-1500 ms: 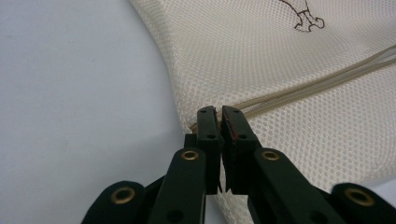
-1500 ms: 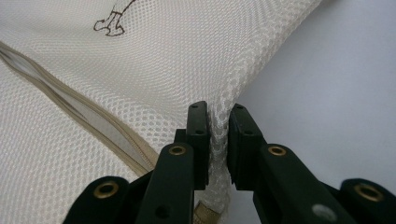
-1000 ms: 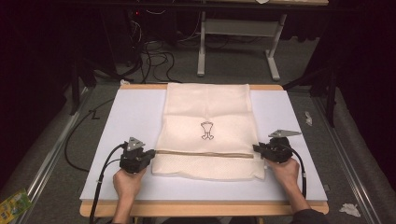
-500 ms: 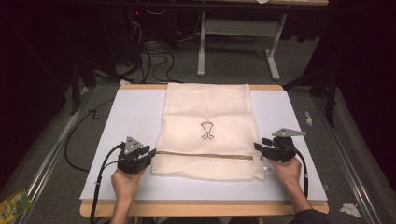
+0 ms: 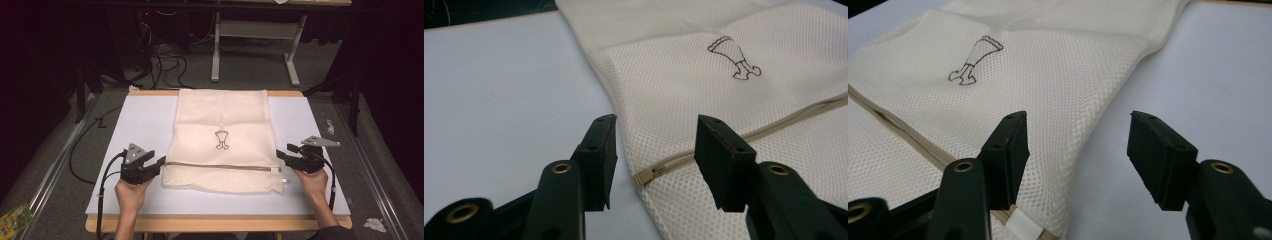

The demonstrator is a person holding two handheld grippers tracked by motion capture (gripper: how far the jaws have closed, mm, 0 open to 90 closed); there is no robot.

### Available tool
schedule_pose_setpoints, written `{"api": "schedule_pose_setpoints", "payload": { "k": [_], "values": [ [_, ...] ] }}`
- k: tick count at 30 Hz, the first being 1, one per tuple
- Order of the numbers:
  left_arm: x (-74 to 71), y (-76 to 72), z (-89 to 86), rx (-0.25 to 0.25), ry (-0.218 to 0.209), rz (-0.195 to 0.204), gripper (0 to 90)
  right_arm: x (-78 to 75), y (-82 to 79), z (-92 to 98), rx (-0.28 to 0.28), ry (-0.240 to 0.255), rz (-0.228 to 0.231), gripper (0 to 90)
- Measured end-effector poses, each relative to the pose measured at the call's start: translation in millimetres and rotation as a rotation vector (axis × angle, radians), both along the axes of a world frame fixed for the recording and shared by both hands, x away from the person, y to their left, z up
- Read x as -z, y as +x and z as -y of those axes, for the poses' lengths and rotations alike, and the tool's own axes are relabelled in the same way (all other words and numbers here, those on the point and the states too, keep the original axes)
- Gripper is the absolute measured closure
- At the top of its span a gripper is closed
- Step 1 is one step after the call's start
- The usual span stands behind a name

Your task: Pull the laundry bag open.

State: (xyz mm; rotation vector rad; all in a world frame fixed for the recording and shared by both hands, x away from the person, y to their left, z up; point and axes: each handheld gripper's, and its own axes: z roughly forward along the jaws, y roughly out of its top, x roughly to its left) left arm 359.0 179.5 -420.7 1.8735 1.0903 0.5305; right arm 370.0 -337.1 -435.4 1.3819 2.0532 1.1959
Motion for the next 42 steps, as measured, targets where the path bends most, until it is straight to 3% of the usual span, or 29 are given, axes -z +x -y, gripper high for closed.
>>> {"api": "schedule_pose_setpoints", "payload": {
  "k": [14, 29, 42],
  "values": [
    [-12.1, -6.6, -19.6, -0.029, -0.058, 0.029, 48.6, -15.7, -19.2, 30.0, 0.063, 0.032, 0.100, 43.6],
    [-18.5, -7.6, -38.6, -0.056, -0.097, 0.041, 48.7, -20.9, -35.9, 64.3, 0.114, 0.077, 0.125, 48.1],
    [-9.7, -5.9, -48.2, -0.089, -0.110, 0.020, 48.9, -14.2, -48.1, 85.8, 0.160, 0.102, 0.123, 49.8]
  ]
}}
